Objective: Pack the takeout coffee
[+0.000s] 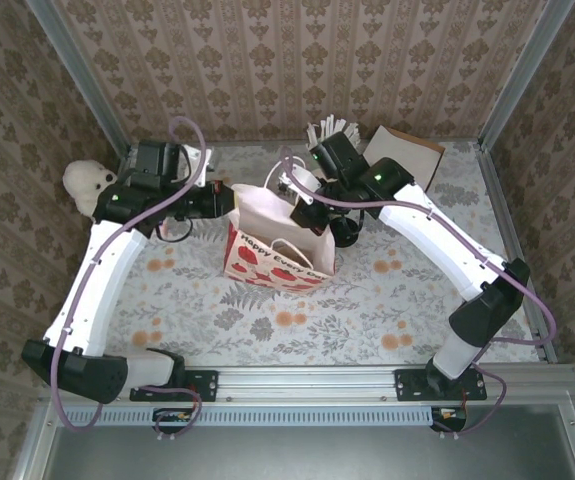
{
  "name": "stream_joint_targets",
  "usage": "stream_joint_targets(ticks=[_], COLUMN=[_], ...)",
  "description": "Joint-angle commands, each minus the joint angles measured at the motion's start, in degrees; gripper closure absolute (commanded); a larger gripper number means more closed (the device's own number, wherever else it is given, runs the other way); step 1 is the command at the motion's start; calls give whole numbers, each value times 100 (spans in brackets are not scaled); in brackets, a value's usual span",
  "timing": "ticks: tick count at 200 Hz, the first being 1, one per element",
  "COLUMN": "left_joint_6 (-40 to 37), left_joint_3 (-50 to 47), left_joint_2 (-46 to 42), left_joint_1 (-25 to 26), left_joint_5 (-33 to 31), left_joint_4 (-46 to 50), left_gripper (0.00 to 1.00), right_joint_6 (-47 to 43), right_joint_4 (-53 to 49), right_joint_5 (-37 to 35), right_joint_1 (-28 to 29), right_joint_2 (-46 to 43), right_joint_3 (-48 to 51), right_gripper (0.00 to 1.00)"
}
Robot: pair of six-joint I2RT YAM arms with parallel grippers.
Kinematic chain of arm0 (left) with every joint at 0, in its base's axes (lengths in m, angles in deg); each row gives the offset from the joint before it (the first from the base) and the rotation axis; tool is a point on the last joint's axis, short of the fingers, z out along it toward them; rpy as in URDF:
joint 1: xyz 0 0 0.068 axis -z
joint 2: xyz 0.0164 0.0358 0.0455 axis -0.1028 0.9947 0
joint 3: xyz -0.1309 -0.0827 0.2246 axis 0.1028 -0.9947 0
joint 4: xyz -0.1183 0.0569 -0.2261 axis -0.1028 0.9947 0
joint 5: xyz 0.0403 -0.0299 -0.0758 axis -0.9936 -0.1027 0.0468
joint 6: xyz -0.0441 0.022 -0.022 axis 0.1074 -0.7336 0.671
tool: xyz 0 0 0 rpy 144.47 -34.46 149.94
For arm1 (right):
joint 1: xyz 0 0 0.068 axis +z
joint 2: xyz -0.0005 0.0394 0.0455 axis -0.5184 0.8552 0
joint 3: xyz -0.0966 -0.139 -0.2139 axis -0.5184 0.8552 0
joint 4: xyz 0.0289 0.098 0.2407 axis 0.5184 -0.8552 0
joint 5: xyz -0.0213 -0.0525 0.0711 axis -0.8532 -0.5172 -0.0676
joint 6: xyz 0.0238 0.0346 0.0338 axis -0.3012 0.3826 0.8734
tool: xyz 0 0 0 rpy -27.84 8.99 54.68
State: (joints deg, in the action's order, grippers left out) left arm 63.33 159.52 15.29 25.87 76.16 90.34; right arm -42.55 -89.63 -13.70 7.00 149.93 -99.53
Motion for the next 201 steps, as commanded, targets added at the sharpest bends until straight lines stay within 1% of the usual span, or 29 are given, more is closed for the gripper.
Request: stream_joint_targets(ticks=[1, 22, 30, 45, 49, 55, 64, 73, 87, 103, 121, 135, 150, 184, 201], left_joint_6=[-267, -340, -346, -332, -324, -317, -275, -218, -84, 63, 171, 211, 273, 431, 442], left_joint_3=[366, 473, 476, 439, 422, 396, 342, 258, 72, -166, -437, -624, -803, -1061, -1108], left_joint_2=[46, 118, 119, 93, 87, 71, 31, -28, -134, -288, -485, -609, -686, -681, -663], left_joint_1=[-68, -149, -186, -268, -282, -307, -344, -383, -427, -480, -531, -573, -616, -685, -705], left_joint_5=[375, 144, 77, -145, -247, -408, -701, -1009, -1570, -2211, -2866, -3154, -3264, -3202, -3056], left_joint_4=[23, 105, 110, 98, 101, 108, 117, 111, 82, 28, -19, -90, -153, -263, -339], left_gripper=[87, 83, 80, 71, 66, 57, 49, 39, 23, 10, 1, 0, 0, 0, 0], right_joint_6=[1290, 2482, 2862, 3550, 3721, 3887, 4067, 4182, 4273, 4310, 4329, 4358, 4432, 4464, 4297], right_joint_4=[-596, -614, -592, -489, -474, -495, -600, -676, -634, -495, -325, -169, 10, 799, 895], right_joint_5=[-974, -1818, -2001, -2152, -2153, -2174, -2318, -2511, -2520, -2494, -2493, -2443, -2402, -2463, -2400], right_joint_1=[201, 333, 388, 467, 489, 518, 564, 592, 599, 596, 592, 597, 604, 685, 683], right_joint_2=[-233, -398, -475, -567, -565, -543, -484, -432, -405, -404, -400, -399, -387, -457, -405], right_joint_3=[-82, 144, 284, 575, 639, 718, 744, 745, 763, 791, 823, 840, 838, 1262, 1362], right_gripper=[96, 96, 95, 95, 95, 95, 95, 95, 94, 94, 94, 94, 94, 94, 92])
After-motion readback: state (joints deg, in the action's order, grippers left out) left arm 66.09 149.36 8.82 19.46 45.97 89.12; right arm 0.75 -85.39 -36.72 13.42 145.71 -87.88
